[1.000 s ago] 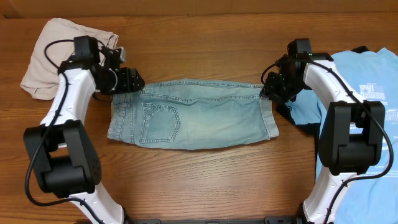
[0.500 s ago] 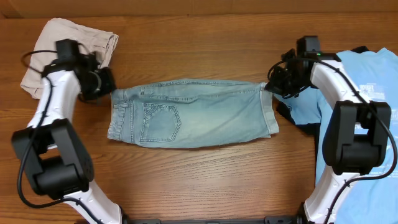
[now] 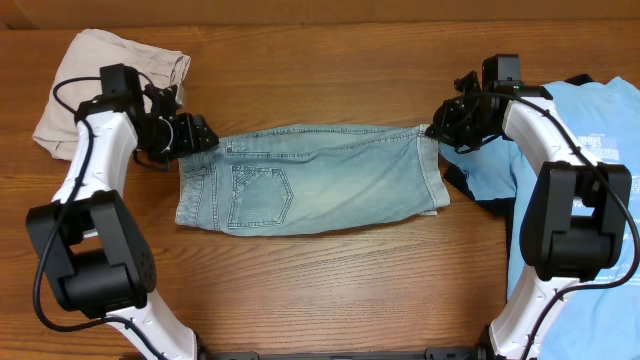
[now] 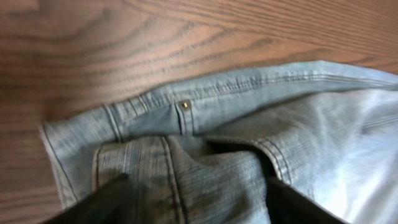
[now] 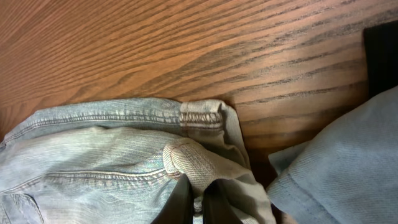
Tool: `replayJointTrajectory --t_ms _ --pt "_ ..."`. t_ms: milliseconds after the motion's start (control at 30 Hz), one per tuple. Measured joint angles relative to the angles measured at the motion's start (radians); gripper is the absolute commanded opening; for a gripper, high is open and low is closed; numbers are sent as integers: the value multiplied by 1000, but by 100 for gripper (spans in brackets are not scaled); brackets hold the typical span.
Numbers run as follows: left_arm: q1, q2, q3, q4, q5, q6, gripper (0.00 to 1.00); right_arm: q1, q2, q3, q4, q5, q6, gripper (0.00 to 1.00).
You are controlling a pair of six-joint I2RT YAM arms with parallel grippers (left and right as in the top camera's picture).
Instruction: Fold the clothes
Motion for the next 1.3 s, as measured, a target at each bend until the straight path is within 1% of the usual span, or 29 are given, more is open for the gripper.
replayJointTrajectory --t_ms 33,67,167,200,333,367,533,667,700,733,800,833,967,1167,1300 --pt "-8 0 0 13 -17 2 79 0 0 0 0 0 0 4" --pt "-17 0 0 28 -33 2 77 0 0 0 0 0 0 4" --pt "-32 0 0 55 -61 5 68 0 0 0 0 0 0 4" --pt "-35 0 0 58 -69 6 63 0 0 0 -1 0 0 4" --pt "-37 0 0 56 -107 11 17 0 0 0 -2 0 0 4" --pt "-37 0 0 55 -119 12 4 0 0 0 -3 0 0 4" --pt "-37 0 1 47 -140 16 4 0 0 0 -3 0 0 4" --pt "-27 3 51 -51 -138 16 4 0 0 0 -34 2 0 4" --pt "-19 5 81 -80 -131 16 9 0 0 0 -40 4 0 4" --pt "-10 5 109 -105 -121 19 20 0 0 0 -45 6 -2 4" --pt "8 5 164 -142 -105 30 33 0 0 0 -46 11 -3 4" --pt "15 5 187 -155 -102 43 35 0 0 0 -45 13 -4 4" --pt "26 5 216 -176 -146 87 33 0 0 0 -42 16 -5 4" --pt "-19 5 199 -209 -201 143 50 0 0 0 -37 23 -8 4" --pt "-42 5 136 -185 -216 184 52 0 0 0 -35 23 -7 4"
